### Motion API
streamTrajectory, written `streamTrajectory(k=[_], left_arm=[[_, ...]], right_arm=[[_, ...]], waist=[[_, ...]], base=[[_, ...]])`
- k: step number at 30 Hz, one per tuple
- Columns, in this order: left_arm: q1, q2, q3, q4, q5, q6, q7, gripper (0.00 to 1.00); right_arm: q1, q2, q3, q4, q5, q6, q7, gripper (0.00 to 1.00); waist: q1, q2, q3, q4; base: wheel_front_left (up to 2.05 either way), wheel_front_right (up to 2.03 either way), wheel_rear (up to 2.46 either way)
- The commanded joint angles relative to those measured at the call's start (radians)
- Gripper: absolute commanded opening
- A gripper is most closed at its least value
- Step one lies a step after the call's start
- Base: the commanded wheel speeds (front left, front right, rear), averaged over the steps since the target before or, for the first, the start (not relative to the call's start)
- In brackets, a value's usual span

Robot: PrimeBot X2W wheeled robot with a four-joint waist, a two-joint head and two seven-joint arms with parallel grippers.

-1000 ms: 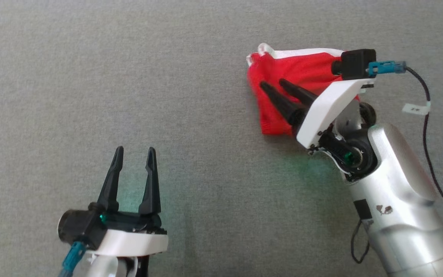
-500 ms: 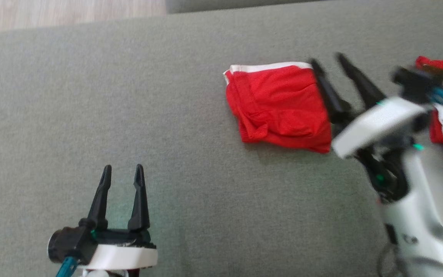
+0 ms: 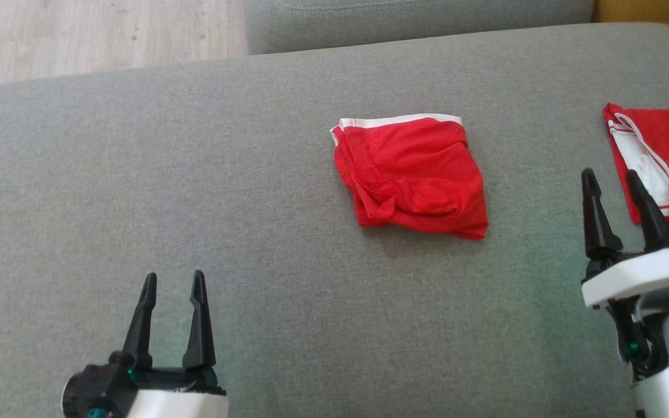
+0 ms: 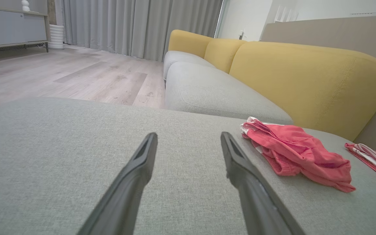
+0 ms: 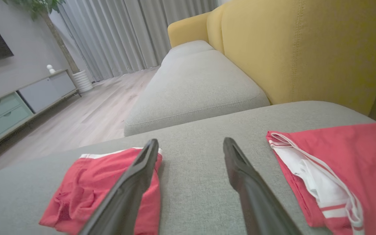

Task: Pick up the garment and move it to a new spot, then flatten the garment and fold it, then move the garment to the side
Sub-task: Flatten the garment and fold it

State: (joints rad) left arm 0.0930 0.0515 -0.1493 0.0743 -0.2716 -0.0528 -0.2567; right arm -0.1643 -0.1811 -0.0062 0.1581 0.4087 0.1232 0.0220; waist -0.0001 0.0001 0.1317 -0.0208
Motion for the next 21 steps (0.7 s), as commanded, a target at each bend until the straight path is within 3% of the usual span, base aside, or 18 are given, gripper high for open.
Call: streamTrajectory(k=[1, 5, 6, 7, 8, 13, 21], left_arm=[[-0.011, -0.001, 0.039, -0.039, 0.012, -0.002, -0.005, 1.00], [-0.015, -0.001, 0.037, -0.052, 0.013, -0.003, -0.005, 1.00], [-0.018, -0.001, 0.038, -0.057, 0.013, -0.003, -0.005, 1.00], [-0.021, -0.001, 0.038, -0.060, 0.014, -0.003, -0.005, 1.00], [-0.025, -0.001, 0.038, -0.063, 0.015, -0.003, -0.005, 1.00], [-0.051, -0.001, 0.030, -0.059, 0.020, -0.012, -0.005, 1.00], [-0.090, -0.001, 0.006, -0.047, 0.020, -0.019, -0.005, 1.00]], right_arm=[[-0.018, -0.024, 0.014, -0.013, -0.025, 0.008, -0.035, 1.00], [-0.046, -0.022, 0.031, 0.020, -0.056, 0.008, -0.077, 1.00], [-0.063, -0.022, 0.044, 0.026, -0.062, 0.008, -0.081, 0.91], [-0.083, -0.023, 0.059, 0.036, -0.070, 0.008, -0.082, 0.29], [-0.104, -0.023, 0.080, 0.048, -0.075, 0.008, -0.077, 0.00], [-0.206, -0.013, 0.181, 0.135, -0.102, 0.008, -0.065, 0.00], [-0.370, 0.059, 0.333, 0.426, -0.144, 0.008, -0.108, 0.00]], waist=[[0.0001, -0.0001, 0.001, 0.004], [0.0001, -0.0001, 0.016, 0.013], [0.0001, -0.0001, 0.024, 0.014], [0.0001, -0.0001, 0.033, 0.016], [0.0001, -0.0001, 0.043, 0.019], [0.0001, -0.0001, 0.076, 0.034], [0.0001, -0.0001, 0.114, 0.076]], base=[[0.00, 0.00, 0.00], [0.00, 0.00, 0.00], [0.00, 0.00, 0.00], [0.00, 0.00, 0.00], [0.00, 0.00, 0.00], [0.00, 0.00, 0.00], [0.00, 0.00, 0.00]])
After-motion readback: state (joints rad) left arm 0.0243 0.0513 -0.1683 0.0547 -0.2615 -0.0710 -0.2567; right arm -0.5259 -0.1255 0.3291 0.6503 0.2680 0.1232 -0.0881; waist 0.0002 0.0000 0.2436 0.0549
